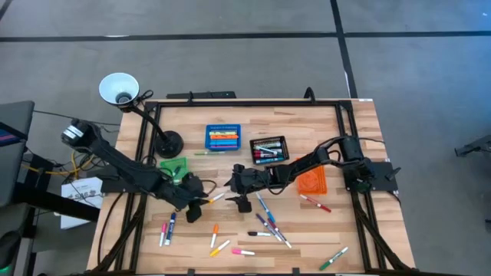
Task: Pick & Place Markers
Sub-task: Put the top yellow highlighter pen into the green basket
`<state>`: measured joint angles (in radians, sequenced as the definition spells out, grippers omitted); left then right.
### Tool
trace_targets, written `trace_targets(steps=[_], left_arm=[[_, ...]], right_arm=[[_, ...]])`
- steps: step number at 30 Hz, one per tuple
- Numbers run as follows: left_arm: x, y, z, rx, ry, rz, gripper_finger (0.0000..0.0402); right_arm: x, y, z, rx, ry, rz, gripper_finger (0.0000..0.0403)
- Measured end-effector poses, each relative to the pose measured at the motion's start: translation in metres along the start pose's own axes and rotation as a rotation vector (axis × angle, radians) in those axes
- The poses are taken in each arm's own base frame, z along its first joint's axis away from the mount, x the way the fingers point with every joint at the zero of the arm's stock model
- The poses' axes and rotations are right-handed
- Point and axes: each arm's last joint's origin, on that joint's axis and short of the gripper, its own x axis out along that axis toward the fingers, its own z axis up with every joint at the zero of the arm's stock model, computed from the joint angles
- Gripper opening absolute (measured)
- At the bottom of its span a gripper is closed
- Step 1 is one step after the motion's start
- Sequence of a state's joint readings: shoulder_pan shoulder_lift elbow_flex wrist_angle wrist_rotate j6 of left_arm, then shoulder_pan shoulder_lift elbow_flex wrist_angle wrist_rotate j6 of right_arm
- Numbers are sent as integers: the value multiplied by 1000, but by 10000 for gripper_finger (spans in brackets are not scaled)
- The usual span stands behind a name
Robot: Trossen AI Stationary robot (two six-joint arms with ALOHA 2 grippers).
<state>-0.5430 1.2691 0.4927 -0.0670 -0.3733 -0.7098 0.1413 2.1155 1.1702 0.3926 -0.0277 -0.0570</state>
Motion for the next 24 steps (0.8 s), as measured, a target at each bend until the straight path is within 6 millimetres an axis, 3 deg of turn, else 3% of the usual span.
trace_targets(steps=[8, 13, 19, 24], left_arm=[[33, 1, -17, 71, 36, 107, 168], [42, 3, -24, 91, 56, 152, 176], [46, 3, -26, 92, 56, 166, 154], [46, 3, -26, 89, 51, 169, 96]], right_arm=[[-19, 0, 11, 16, 81, 4, 255], [-42, 0, 25, 17, 136, 7, 255], [-55, 0, 31, 38, 168, 7, 255], [-55, 0, 31, 40, 173, 7, 255]])
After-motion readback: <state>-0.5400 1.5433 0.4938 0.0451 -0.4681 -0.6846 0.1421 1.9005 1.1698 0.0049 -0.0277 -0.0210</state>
